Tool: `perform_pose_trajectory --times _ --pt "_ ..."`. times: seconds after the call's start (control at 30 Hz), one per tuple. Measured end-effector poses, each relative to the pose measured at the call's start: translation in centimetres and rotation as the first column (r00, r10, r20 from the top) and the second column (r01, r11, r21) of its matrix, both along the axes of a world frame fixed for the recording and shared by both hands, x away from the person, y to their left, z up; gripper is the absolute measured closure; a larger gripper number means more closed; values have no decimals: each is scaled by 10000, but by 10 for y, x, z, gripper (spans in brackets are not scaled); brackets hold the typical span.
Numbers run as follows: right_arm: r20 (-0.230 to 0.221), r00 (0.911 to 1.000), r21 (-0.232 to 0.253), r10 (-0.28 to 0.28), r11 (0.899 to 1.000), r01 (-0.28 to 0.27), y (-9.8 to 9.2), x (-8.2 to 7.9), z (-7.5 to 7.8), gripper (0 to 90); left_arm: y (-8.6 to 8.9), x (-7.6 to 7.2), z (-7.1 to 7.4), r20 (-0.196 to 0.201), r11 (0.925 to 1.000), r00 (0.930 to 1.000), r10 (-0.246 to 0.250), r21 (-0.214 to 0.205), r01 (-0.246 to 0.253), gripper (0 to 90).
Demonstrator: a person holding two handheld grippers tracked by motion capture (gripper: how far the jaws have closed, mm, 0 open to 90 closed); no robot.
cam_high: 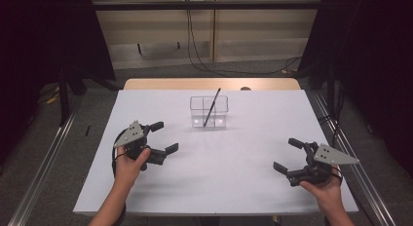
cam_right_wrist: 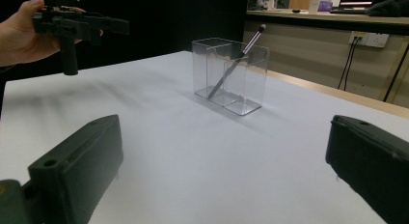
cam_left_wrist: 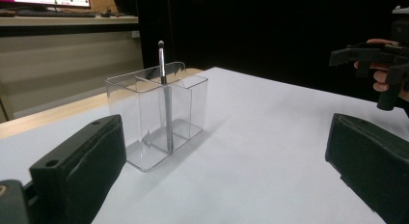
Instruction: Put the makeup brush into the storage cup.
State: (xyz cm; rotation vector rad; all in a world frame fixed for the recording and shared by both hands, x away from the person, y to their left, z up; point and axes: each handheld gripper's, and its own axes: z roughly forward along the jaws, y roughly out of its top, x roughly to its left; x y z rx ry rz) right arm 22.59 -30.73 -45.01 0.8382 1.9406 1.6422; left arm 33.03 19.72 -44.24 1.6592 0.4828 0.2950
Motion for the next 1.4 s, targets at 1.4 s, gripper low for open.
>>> perform_pose_trajectory --times 1.4 --pt "27 10000 17 -2 10000 2 0 0 0 0 29 -14 -6 -165 9992 9993 334 204 -331 9"
